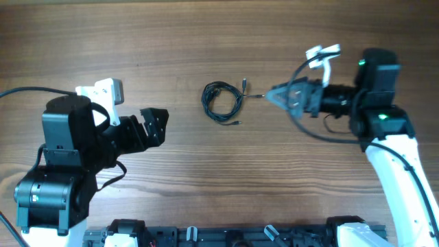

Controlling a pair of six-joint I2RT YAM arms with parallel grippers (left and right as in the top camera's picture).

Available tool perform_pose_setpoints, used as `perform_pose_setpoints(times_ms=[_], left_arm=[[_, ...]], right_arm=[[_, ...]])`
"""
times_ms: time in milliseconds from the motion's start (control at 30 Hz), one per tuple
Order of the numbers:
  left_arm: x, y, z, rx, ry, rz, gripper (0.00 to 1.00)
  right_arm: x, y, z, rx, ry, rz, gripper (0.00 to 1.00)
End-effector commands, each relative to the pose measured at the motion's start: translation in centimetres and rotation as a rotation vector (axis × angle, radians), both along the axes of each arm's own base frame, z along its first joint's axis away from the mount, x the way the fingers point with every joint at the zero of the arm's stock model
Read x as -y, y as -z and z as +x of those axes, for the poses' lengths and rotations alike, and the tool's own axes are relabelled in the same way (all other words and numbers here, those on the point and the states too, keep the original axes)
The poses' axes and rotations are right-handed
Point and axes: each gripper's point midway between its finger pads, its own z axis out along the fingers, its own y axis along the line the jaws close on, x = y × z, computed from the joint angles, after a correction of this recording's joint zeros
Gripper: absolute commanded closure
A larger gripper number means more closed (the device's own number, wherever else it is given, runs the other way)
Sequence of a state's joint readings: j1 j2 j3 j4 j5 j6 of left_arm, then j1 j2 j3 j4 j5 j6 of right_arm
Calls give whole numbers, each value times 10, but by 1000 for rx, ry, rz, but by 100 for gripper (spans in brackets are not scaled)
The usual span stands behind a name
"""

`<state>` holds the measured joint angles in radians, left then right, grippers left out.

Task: Untangle cables
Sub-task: 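Lower both grippers onto the cable bundle from left and right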

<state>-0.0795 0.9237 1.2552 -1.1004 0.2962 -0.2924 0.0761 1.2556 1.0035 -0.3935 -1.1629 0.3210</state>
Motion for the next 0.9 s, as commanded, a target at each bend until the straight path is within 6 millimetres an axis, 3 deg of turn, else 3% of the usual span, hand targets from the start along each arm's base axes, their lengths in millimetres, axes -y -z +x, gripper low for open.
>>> perform_pose_setpoints(times_ms=[0, 100, 133, 267, 333, 433, 533, 600, 700, 800, 867], left_arm=[[0, -3, -1, 8, 13, 18, 0], [-2, 0, -3, -4, 8, 29, 0], [-2, 0, -3, -4, 8, 28, 0], [-2, 4, -3, -25, 8, 31, 0], [-2, 11, 2, -59, 8, 34, 0], [0, 46, 20, -210, 11, 44, 0], [4, 79, 37, -341, 23, 42, 8], [15, 94, 48, -373, 67, 48, 8], [36, 107, 66, -334, 161, 114, 7], [49, 124, 83, -326, 175, 171, 21], [60, 142, 98, -334, 189, 181, 28]], right_arm=[[10, 39, 23, 221, 198, -451, 0], [34, 71, 23, 203, 347, -779, 0], [31, 75, 19, 214, 328, -816, 0], [-7, 73, -1, 282, 98, -701, 1], [-5, 88, -5, 254, 54, -741, 1], [0, 134, -19, 95, -53, -830, 0], [-2, 153, -17, 16, -89, -854, 0], [-17, 140, -1, 40, -27, -771, 0], [-55, 94, 18, 119, 32, -534, 0], [-80, 52, 18, 216, 100, -439, 1], [-84, 33, 10, 328, 189, -511, 0]])
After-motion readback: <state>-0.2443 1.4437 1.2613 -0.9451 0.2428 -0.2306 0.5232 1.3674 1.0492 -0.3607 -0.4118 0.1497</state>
